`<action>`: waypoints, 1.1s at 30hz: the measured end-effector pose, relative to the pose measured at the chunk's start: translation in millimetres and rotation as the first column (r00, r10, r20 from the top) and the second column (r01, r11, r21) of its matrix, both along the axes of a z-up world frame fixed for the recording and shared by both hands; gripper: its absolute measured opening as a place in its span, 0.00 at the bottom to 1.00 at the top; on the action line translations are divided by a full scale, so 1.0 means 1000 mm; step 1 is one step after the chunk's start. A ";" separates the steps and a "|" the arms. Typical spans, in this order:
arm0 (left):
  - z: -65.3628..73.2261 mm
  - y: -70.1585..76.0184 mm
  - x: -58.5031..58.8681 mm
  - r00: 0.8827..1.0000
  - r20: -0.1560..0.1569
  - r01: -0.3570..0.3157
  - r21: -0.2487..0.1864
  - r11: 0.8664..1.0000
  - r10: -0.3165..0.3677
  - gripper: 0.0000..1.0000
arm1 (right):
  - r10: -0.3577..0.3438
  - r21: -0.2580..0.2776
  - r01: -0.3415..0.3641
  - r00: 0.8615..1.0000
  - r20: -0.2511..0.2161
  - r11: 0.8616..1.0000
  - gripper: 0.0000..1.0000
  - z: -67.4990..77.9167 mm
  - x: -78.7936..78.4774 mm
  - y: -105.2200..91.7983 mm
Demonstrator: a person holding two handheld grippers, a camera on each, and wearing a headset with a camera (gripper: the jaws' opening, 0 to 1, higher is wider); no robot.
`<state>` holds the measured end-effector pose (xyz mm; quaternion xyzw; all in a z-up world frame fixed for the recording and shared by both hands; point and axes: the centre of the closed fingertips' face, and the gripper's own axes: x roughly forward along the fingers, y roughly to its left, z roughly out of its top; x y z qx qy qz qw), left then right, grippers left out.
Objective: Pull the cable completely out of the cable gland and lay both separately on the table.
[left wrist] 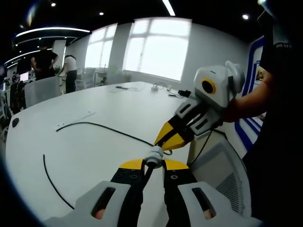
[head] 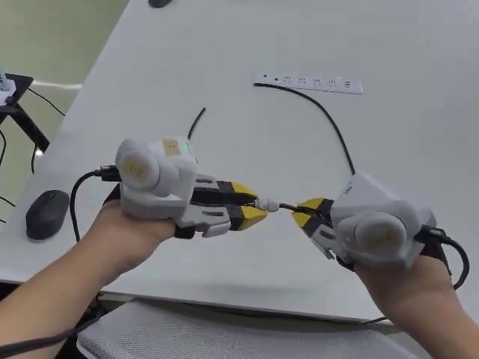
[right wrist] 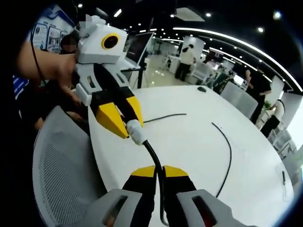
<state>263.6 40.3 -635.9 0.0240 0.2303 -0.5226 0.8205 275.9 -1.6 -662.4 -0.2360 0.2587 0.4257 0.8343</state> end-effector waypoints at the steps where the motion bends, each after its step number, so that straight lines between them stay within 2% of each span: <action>1: 0.000 0.000 0.000 1.000 0.001 0.000 0.001 1.000 0.000 0.14 | -0.013 0.001 0.013 1.000 -0.008 1.000 0.00 -0.002 0.001 -0.002; 5: 0.000 0.000 0.002 1.000 0.001 -0.004 -0.001 1.000 0.004 0.14 | -0.072 0.016 0.073 0.996 -0.045 0.997 0.00 -0.009 0.005 -0.013; 8: 0.001 -0.001 0.002 1.000 -0.010 -0.013 -0.011 1.000 0.013 0.14 | -0.123 0.039 0.127 0.988 -0.089 0.991 0.00 -0.014 0.008 -0.020; 10: 0.001 -0.002 0.002 1.000 -0.009 -0.014 -0.012 1.000 0.013 0.14 | -0.140 0.044 0.146 0.983 -0.115 0.988 0.00 -0.018 0.008 -0.024; 15: 0.001 -0.005 0.000 1.000 -0.010 -0.013 -0.013 1.000 0.013 0.14 | -0.173 0.045 0.180 0.975 -0.139 0.983 0.00 -0.027 0.009 -0.030; 20: -0.001 -0.004 0.000 1.000 -0.014 -0.012 -0.009 1.000 0.012 0.14 | -0.216 0.051 0.229 0.957 -0.193 0.972 0.00 -0.040 0.009 -0.038; 22: -0.001 -0.004 0.000 1.000 -0.014 -0.011 -0.007 1.000 0.011 0.14 | -0.241 0.057 0.259 0.946 -0.217 0.964 0.00 -0.045 0.010 -0.042; 25: -0.003 -0.004 0.000 1.000 -0.016 -0.011 -0.007 1.000 0.011 0.14 | -0.296 0.072 0.330 0.910 -0.290 0.941 0.00 -0.052 0.011 -0.047; 28: -0.005 -0.004 0.001 1.000 -0.019 -0.015 -0.006 1.000 0.015 0.14 | -0.314 0.070 0.352 0.895 -0.316 0.934 0.00 -0.056 0.012 -0.051; 30: -0.007 -0.004 0.001 1.000 -0.024 -0.014 -0.002 1.000 0.014 0.14 | -0.310 0.064 0.346 0.897 -0.314 0.936 0.00 -0.056 0.011 -0.050; 33: -0.008 -0.003 0.002 1.000 -0.027 -0.017 0.004 1.000 0.017 0.15 | -0.291 0.054 0.319 0.912 -0.289 0.946 0.00 -0.055 0.011 -0.050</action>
